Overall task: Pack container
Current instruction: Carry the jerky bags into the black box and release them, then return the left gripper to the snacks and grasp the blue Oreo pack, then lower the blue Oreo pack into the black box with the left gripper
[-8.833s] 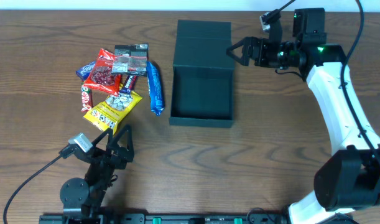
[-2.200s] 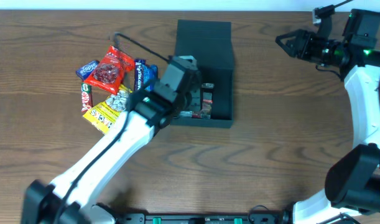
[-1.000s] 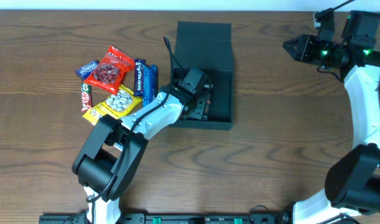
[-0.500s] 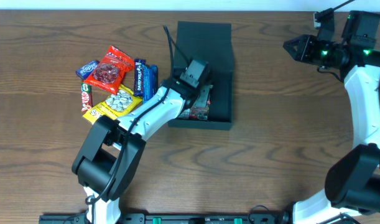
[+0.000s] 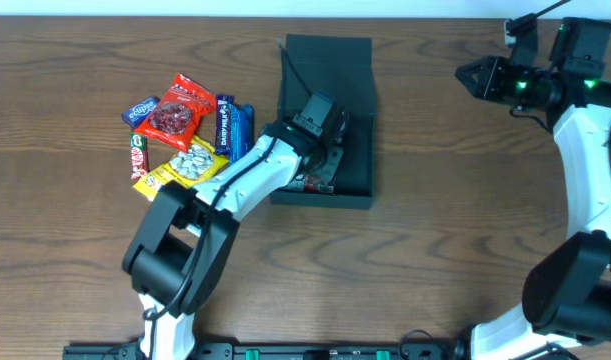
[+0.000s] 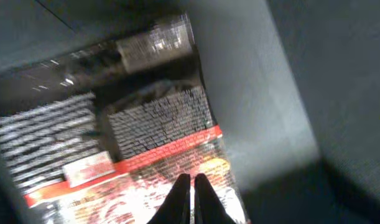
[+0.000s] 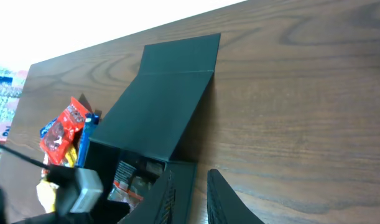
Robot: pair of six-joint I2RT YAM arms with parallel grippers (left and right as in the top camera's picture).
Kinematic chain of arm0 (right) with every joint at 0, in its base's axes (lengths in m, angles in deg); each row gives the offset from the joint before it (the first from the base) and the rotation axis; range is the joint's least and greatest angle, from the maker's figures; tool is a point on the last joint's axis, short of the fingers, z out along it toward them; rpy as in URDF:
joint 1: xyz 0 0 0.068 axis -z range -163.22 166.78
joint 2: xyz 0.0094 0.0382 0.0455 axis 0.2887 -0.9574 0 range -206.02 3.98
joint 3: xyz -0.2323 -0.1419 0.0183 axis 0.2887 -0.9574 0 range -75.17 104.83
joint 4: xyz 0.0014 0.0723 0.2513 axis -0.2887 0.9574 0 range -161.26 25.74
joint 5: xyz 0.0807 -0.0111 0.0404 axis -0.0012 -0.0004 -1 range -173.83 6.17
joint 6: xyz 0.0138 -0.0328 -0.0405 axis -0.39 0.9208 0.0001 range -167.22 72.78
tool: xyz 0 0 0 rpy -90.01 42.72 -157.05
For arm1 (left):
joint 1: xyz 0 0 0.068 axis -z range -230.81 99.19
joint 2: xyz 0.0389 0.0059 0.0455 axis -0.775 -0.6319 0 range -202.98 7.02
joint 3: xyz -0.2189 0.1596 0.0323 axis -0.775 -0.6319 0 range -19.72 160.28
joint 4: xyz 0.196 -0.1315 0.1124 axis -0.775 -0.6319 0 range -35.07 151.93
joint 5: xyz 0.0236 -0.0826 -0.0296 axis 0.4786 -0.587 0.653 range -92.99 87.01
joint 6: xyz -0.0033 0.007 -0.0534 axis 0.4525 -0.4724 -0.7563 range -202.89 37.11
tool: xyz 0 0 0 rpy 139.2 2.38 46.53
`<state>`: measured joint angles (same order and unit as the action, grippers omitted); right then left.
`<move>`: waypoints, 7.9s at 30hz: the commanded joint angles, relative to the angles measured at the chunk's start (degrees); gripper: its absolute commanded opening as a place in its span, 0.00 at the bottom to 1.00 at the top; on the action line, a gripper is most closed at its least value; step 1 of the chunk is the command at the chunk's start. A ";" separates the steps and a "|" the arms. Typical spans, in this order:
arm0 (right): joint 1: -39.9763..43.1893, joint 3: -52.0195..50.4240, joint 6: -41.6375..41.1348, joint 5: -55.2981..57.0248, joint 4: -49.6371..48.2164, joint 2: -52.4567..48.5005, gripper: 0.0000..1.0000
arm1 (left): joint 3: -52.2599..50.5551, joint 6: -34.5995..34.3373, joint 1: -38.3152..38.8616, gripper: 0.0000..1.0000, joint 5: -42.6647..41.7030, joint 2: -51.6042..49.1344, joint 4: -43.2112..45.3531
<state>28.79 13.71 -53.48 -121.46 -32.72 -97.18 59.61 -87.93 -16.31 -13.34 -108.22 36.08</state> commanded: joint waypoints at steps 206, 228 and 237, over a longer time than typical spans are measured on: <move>-0.20 0.35 5.75 5.16 14.97 0.35 0.17 | 12.70 -22.01 3.21 0.06 13.70 2.40 -8.83; -0.20 0.35 6.16 5.31 15.85 0.35 0.16 | 6.01 -15.10 1.95 0.06 3.96 -6.54 0.37; -0.20 0.35 6.16 5.29 16.13 0.35 0.16 | 6.01 -7.30 1.95 0.06 -1.09 -6.62 2.27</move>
<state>28.79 13.69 -48.58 -116.12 -16.80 -97.18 65.84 -98.40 -14.45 -12.51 -113.97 38.22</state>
